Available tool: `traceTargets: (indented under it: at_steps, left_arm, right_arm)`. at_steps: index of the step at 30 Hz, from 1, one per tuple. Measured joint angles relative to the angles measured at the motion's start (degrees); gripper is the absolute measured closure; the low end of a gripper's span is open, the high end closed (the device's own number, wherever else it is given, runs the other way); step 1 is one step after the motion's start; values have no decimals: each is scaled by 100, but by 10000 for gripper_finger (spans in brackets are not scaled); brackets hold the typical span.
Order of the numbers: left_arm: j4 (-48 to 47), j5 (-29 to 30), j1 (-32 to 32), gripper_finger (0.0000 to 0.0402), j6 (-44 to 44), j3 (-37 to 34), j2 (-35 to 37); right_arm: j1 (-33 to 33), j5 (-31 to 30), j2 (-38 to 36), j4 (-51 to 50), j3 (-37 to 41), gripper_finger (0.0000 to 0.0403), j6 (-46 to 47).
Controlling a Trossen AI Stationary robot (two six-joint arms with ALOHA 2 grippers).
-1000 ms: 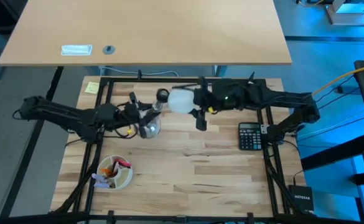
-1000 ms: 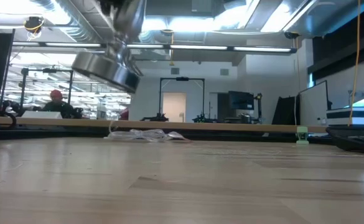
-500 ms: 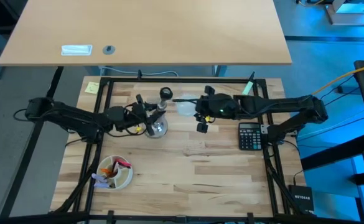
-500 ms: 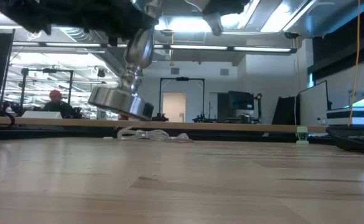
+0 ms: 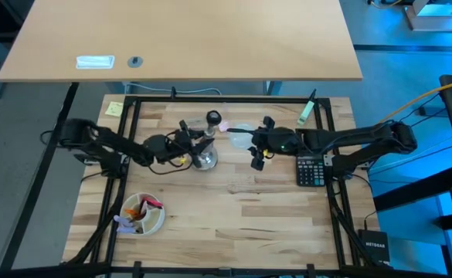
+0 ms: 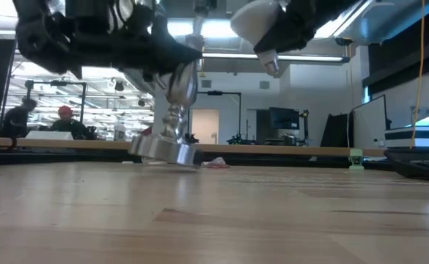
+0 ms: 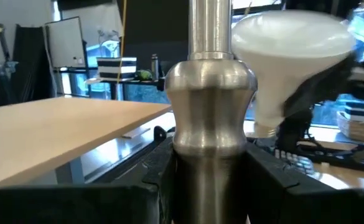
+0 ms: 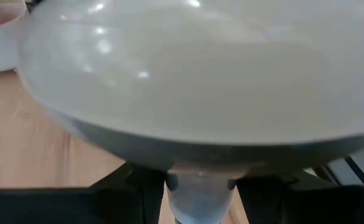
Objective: Screw lightbulb
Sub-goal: Remove the lightbulb from the silver lamp
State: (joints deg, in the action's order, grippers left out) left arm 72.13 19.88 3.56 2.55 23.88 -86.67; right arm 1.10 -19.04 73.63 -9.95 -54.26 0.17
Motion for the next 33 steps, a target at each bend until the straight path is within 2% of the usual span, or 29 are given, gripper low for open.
traceTargets:
  at_steps: [4,14,20,24,28,33]
  left_arm:
    - [582,21,30,278,-81,3,-495]
    - [585,48,-2,274,-192,17,-597]
    - [378,2,-22,169,-376,-4,-623]
    - [70,2,-33,136,-423,0,-561]
    - [-129,4,-79,128,-435,4,-212]
    - [-1497,7,-134,127,-504,4,739]
  right_arm:
    - [0,0,0,0,147,240,92]
    - [4,15,0,-207,544,240,253]
    - [7,63,0,-226,760,240,417]
    - [7,63,0,-225,779,240,444]
    - [4,63,0,-238,781,240,450]
    - [4,65,0,-518,781,240,452]
